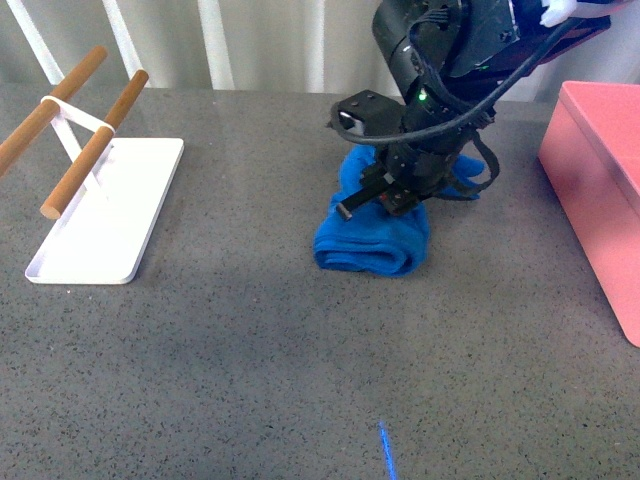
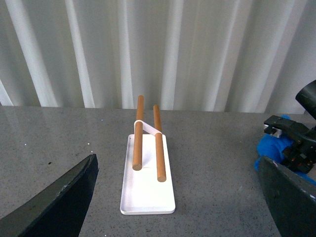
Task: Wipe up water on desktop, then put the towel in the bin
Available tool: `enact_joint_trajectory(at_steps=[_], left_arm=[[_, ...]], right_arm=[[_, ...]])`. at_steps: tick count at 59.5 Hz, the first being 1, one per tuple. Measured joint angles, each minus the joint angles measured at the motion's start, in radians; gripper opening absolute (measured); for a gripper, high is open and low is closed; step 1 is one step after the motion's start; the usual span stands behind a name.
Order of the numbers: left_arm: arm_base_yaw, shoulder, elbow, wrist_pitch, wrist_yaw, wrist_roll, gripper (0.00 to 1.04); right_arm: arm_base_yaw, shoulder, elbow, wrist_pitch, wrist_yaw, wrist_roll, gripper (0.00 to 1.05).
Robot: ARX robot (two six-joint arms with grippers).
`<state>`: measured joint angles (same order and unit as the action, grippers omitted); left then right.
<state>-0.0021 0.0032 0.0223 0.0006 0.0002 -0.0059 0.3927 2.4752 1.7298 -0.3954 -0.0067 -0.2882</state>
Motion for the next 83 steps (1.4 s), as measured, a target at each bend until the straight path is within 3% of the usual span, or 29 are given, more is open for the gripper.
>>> enact_joint_trajectory(at_steps=[15,30,42,51,66,83], left_arm=[[0.0,0.0,0.0,0.0,0.0,0.0,0.98],[0.0,0.0,0.0,0.0,0.0,0.0,0.98],[0.0,0.0,0.0,0.0,0.0,0.0,0.98],[0.0,0.0,0.0,0.0,0.0,0.0,0.98],[0.0,0.0,0.0,0.0,0.0,0.0,0.98],[0.0,0.0,0.0,0.0,0.0,0.0,0.98]], right_arm=[[0.074,-0.053,-0.101,0.043,-0.076,-0.011,0.04],[0.063,-0.2,-0.309,0.124,-0.143,0.005,0.04],[0.014,-0.418,-0.516,0.215,-0.076,0.004,0.04],[0.0,-0.6,-0.624,0.28,-0.095,-0.007,0.04],[-0.006,-0.825,-0.66,0.266,-0.082,0.012,0.04],[-0.043,-0.873,-0.667,0.232,-0.046,0.016,0.04]])
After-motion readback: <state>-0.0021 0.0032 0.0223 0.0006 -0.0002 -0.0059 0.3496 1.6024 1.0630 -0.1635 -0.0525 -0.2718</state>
